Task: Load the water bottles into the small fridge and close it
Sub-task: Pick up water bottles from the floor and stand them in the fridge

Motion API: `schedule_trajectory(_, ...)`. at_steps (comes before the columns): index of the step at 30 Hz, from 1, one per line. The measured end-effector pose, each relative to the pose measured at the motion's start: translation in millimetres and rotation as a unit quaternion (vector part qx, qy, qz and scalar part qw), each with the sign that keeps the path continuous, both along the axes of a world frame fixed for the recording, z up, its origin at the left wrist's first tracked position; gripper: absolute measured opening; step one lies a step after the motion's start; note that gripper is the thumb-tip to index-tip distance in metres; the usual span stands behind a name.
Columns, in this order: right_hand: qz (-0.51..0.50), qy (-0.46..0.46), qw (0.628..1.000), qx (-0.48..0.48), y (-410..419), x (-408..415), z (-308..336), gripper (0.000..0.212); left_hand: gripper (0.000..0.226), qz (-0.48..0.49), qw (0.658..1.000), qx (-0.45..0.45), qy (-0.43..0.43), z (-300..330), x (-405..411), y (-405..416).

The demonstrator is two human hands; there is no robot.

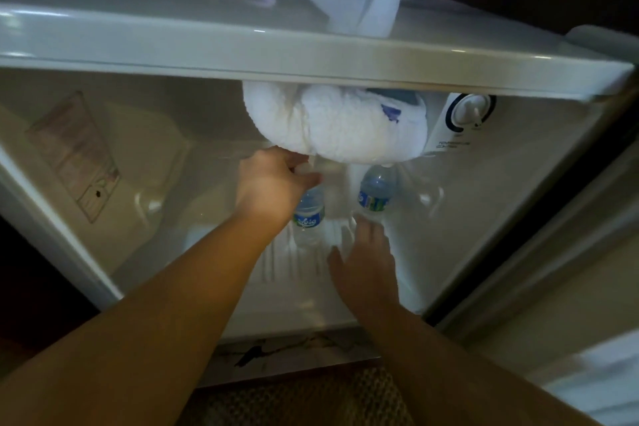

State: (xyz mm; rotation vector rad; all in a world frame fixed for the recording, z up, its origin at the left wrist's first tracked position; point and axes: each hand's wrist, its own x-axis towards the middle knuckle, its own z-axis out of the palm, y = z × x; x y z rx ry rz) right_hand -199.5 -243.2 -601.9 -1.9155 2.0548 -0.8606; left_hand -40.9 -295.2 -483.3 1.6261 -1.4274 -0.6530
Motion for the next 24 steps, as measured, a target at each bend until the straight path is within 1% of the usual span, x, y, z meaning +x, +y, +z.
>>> schedule_trajectory(2, 0.067, 0.084, 0.985, 0.132, 9, 2, -15, 0.078, 0.017, -0.002, 1.000, -0.001, 0.019, -4, -7, -5)
schedule_trajectory(3, 0.102, 0.119, 0.971, 0.183, 13, 2, -23, 0.079, 0.017, -0.006, 0.999, 0.001, 0.036, -6, -10, -7)
schedule_trajectory(4, 0.126, 0.143, 0.958, 0.215, 16, 2, -30, 0.078, 0.017, -0.012, 0.999, 0.001, 0.053, -7, -13, -8)
schedule_trajectory(7, 0.161, 0.188, 0.938, 0.243, 23, 3, -45, 0.076, 0.025, -0.032, 0.994, -0.011, 0.106, -10, -21, -14)
schedule_trajectory(12, 0.171, 0.222, 0.929, 0.240, 24, -1, -53, 0.075, 0.028, -0.044, 0.986, -0.050, 0.154, -20, -34, -27)
schedule_trajectory(14, 0.170, 0.228, 0.928, 0.239, 25, -1, -55, 0.075, 0.024, -0.040, 0.990, -0.048, 0.130, -29, -38, -32)
schedule_trajectory(15, 0.169, 0.230, 0.929, 0.236, 25, -1, -55, 0.075, 0.025, -0.032, 0.994, -0.043, 0.093, -34, -39, -33)
schedule_trajectory(16, 0.168, 0.229, 0.930, 0.235, 25, -1, -56, 0.075, 0.030, -0.025, 0.997, -0.041, 0.060, -39, -40, -32)
schedule_trajectory(19, 0.168, 0.221, 0.929, 0.243, 24, 0, -56, 0.074, 0.041, -0.032, 0.998, -0.061, -0.003, -48, -38, -22)
schedule_trajectory(21, 0.168, 0.220, 0.928, 0.248, 24, 0, -56, 0.074, 0.055, -0.037, 0.996, -0.064, -0.056, -54, -36, -19)
schedule_trajectory(22, 0.168, 0.219, 0.928, 0.250, 24, 0, -55, 0.074, 0.062, -0.041, 0.995, -0.060, -0.068, -57, -34, -19)
schedule_trajectory(24, 0.168, 0.220, 0.928, 0.251, 25, 0, -55, 0.074, 0.070, -0.056, 0.996, -0.028, -0.060, -65, -32, -21)
